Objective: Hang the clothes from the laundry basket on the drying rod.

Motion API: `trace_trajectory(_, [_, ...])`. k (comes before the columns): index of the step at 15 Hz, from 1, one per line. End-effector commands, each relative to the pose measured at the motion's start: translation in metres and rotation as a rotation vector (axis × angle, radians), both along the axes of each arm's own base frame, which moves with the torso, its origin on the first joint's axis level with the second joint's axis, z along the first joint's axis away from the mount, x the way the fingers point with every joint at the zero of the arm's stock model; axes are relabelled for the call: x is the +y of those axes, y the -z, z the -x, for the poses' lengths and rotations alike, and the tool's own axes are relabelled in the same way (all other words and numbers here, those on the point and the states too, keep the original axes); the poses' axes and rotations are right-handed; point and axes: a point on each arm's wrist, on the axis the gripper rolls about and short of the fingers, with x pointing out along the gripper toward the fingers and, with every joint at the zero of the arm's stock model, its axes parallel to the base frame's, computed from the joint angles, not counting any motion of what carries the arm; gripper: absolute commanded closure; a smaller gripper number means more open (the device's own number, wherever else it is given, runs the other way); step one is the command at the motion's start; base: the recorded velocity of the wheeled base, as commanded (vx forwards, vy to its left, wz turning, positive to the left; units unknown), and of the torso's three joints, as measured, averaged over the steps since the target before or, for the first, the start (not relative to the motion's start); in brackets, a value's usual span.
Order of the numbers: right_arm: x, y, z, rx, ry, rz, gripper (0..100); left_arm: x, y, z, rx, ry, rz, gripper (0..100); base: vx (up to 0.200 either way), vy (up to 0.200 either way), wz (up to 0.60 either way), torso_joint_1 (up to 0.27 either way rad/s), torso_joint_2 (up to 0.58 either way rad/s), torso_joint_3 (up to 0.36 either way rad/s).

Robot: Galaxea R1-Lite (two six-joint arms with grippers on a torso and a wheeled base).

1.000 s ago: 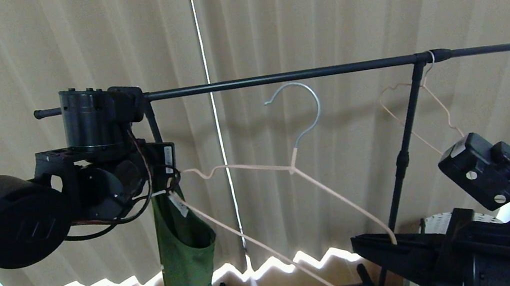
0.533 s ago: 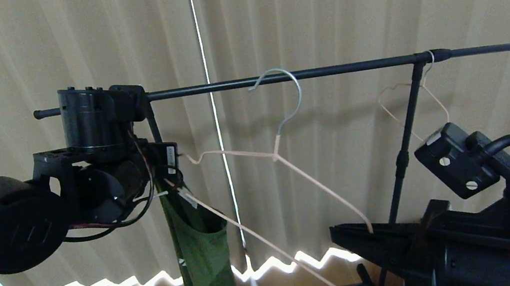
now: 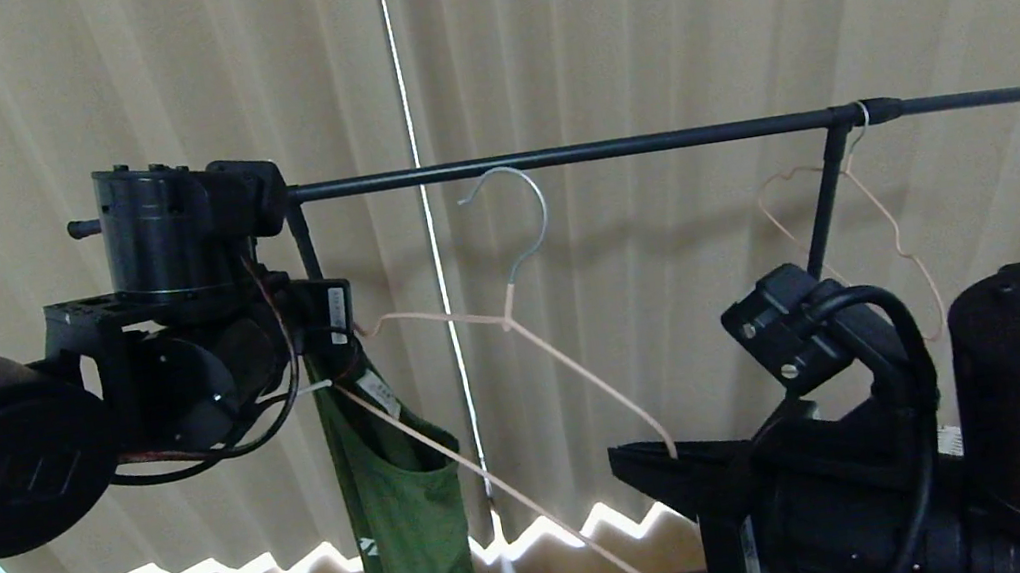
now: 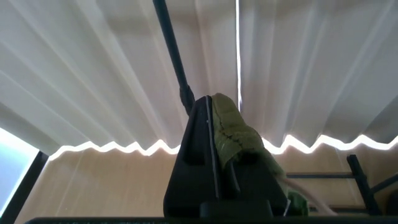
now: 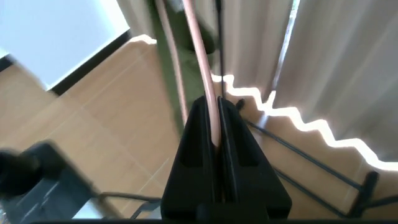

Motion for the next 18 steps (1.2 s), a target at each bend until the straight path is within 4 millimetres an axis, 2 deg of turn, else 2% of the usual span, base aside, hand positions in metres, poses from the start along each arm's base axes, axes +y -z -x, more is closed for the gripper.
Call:
trace_trajectory(1, [0.013, 0.008, -0.012, 0.012, 0.041, 0.03, 100, 0.003, -0.004, 0.005, -0.01, -0.001, 0.004, 100, 0.0, 0.0, 0.0, 0.0, 0.0, 0.0])
trace_trajectory(7, [0.015, 0.004, -0.042, -0.003, 0.156, 0.015, 100, 0.012, -0.004, 0.017, -0.006, -0.006, -0.003, 100, 0.0, 0.0, 0.0, 0.0, 0.0, 0.0])
trace_trajectory(10, [0.02, 0.005, -0.05, 0.001, 0.186, 0.004, 100, 0.011, 0.0, 0.021, 0.007, 0.007, -0.019, 100, 0.0, 0.0, 0.0, 0.0, 0.0, 0.0])
trace_trajectory(14, [0.029, 0.005, -0.057, -0.004, 0.19, -0.001, 100, -0.007, -0.001, 0.03, 0.003, 0.075, -0.012, 100, 0.0, 0.0, 0.0, 0.0, 0.0, 0.0])
trace_trajectory(18, [0.035, 0.005, -0.062, -0.008, 0.19, -0.007, 100, -0.033, -0.005, 0.047, -0.011, 0.181, 0.001, 100, 0.0, 0.0, 0.0, 0.0, 0.0, 0.0])
